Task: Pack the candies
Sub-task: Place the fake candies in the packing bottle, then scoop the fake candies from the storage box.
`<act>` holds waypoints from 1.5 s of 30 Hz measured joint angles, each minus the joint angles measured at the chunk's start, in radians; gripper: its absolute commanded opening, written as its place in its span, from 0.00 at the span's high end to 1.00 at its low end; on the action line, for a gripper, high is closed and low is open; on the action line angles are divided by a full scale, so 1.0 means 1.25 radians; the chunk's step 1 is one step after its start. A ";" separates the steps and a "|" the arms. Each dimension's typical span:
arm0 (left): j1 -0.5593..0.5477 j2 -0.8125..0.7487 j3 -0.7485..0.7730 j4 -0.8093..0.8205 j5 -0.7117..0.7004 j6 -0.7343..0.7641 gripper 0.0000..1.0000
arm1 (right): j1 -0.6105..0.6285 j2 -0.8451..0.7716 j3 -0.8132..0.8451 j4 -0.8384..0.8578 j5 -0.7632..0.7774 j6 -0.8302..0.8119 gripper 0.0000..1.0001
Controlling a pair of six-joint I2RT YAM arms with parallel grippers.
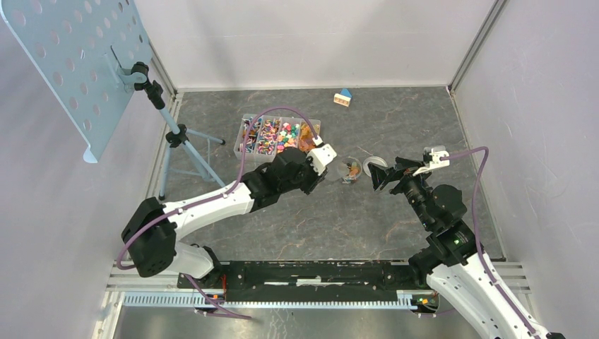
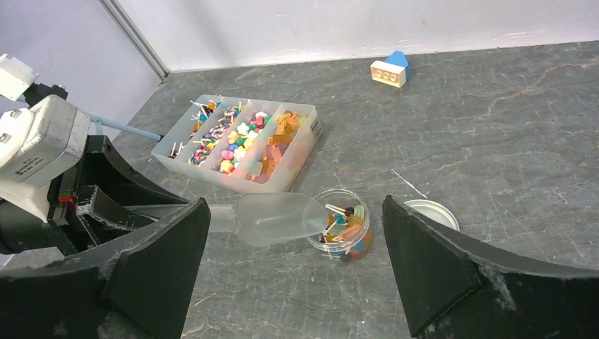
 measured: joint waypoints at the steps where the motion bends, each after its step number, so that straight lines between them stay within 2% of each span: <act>1: 0.000 0.000 0.000 -0.001 -0.002 0.000 0.98 | 0.000 0.000 0.001 0.000 0.000 0.000 0.02; 7: 0.000 -0.023 -0.006 0.003 -0.006 0.001 0.98 | 0.000 0.000 0.001 0.000 -0.001 0.001 0.02; 20: 0.007 -0.156 -0.103 0.072 -0.033 0.049 0.98 | 0.000 -0.001 0.001 0.000 -0.005 0.003 0.02; 28: 0.052 -0.162 -0.096 0.039 -0.171 0.045 0.98 | 0.000 -0.002 0.001 0.000 -0.006 0.003 0.02; 37: 0.078 -0.008 0.133 -0.170 -0.279 -0.020 0.98 | 0.000 -0.002 0.001 0.000 -0.007 0.007 0.02; 42: 0.082 0.096 0.252 -0.281 -0.294 -0.053 0.98 | 0.000 -0.002 0.001 0.000 -0.007 0.008 0.02; 45: 0.088 0.133 0.284 -0.318 -0.295 -0.078 0.98 | 0.000 -0.002 0.001 0.000 -0.007 0.009 0.02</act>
